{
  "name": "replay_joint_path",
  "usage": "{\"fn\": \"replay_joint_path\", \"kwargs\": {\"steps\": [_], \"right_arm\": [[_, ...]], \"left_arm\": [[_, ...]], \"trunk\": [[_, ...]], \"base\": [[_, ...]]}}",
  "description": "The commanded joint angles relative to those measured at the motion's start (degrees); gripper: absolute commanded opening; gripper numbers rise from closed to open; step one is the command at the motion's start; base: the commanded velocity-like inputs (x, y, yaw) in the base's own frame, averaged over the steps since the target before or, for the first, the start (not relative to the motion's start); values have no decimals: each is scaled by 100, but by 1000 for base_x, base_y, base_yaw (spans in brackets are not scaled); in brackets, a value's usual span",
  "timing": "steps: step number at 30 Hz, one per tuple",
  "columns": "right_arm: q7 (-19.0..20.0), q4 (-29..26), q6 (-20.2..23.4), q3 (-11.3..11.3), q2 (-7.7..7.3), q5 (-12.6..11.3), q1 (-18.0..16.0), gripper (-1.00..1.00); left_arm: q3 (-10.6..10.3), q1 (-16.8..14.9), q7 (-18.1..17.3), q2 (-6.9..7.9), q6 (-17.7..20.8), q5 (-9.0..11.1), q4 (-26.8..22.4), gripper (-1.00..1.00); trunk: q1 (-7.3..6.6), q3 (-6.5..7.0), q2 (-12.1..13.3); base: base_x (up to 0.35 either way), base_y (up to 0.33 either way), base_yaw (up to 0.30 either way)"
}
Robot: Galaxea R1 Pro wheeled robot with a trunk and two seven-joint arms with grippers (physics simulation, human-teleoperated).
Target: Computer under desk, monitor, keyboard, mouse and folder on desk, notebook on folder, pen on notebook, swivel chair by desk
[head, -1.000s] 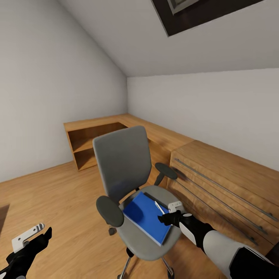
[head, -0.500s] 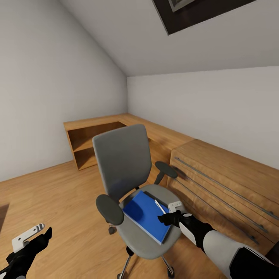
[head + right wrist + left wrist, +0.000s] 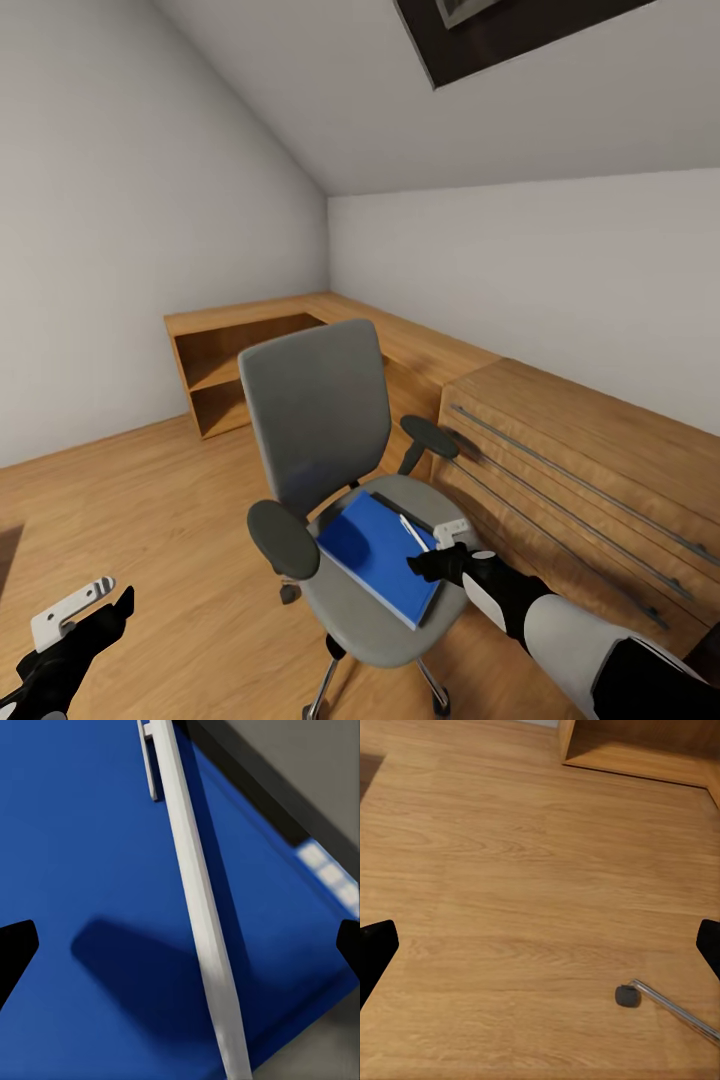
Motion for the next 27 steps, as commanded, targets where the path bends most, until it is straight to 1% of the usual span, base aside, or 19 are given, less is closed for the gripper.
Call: {"fn": "replay_joint_path", "kwargs": {"steps": [1,3,19,20,27], "right_arm": [[7,-12,28,15,-5,-27,-2,100],[6,-12,28,15,-5,-27,-1,100],[6,-13,28,15,-3,-27,0,100],[2,-14,28,15,0,-27,-1,-100],[-3,-14,28,15,-4,-27,-2,-100]], "left_arm": [[-3,0,33,2,16,48,-11,100],[-3,0,33,2,13,48,-11,100],[-3,0,33,2,18,48,-9,100],[-3,0,33,2,18,48,-10,100],[-3,0,33,2,18,48,-10,100]], "trunk": [[22,-23,-44],[66,-59,-124],[66,-59,-124],[66,-59,-124],[66,-59,-124]], "base": [[0,0,0],[0,0,0],[0,0,0],[0,0,0],[0,0,0]]}}
